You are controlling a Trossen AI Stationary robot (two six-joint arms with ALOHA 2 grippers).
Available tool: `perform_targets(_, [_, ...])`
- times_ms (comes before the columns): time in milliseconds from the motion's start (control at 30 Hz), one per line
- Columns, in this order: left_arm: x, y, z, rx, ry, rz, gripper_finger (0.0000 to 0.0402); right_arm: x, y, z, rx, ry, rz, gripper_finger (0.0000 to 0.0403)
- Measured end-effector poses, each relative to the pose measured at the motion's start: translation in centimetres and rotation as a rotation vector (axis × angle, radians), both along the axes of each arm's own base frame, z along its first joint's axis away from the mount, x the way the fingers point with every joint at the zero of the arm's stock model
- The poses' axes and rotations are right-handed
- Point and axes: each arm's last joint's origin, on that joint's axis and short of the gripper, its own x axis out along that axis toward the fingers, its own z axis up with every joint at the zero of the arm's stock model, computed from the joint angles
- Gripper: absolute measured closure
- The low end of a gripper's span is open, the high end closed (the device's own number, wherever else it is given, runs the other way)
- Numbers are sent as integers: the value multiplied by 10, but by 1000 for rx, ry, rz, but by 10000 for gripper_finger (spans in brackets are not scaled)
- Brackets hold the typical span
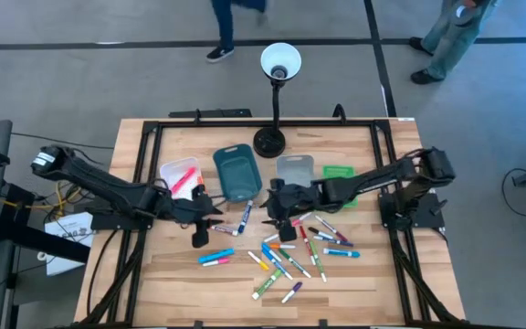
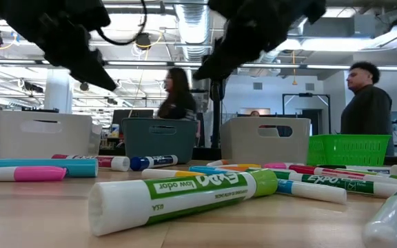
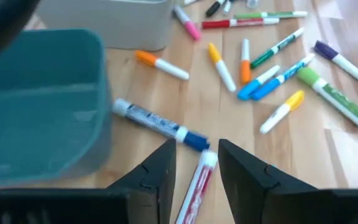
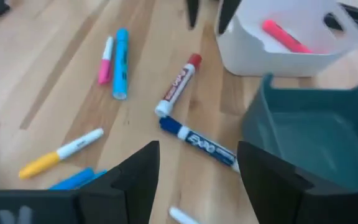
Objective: Pick & Place Markers
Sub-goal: Put the red big marker pen into the blue bin
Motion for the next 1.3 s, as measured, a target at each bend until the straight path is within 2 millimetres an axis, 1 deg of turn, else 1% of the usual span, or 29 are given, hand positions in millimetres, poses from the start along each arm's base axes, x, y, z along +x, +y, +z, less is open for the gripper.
perform_targets(100, [12,-5,-15,17,35,-28,285,-19,6,13,-64,62,-52,198])
perform_targets(167, [15,-6,-26,34,85,-31,285,-33,11,22,-87,94,-83,202])
perform_targets(267, [20,-7,-41,40,148,-30,280,-51,19,37,-100,105,-71,210])
perform_targets(367, [24,-8,-51,21,178,-49,264,-60,23,50,-119,64,-62,218])
perform_targets(433, [26,-8,-55,24,195,-56,249,-63,22,59,-122,20,-67,224])
perform_targets(567, [28,-10,-58,43,205,-89,224,-73,17,69,-149,10,-63,234])
perform_targets(733, [28,-9,-61,26,223,-99,220,-91,8,83,-194,9,-100,238])
perform_targets(800, [25,-10,-60,29,234,-132,226,-102,4,92,-244,-9,-119,238])
perform_targets(833, [26,-11,-55,35,220,-144,229,-106,2,98,-262,-33,-132,238])
perform_targets(967, [31,-12,-22,28,86,-167,236,-125,-6,118,-252,-123,-174,239])
perform_targets(1100, [27,-9,-6,18,28,-161,232,-138,-10,130,-224,-176,-191,238])
perform_targets(1167, [28,-6,-5,15,18,-150,228,-142,-11,133,-225,-191,-189,239])
perform_targets(1233, [32,-3,-10,30,48,-146,223,-144,-11,135,-228,-197,-185,239])
perform_targets(1300, [41,0,-14,46,76,-178,219,-144,-11,134,-228,-197,-185,238])
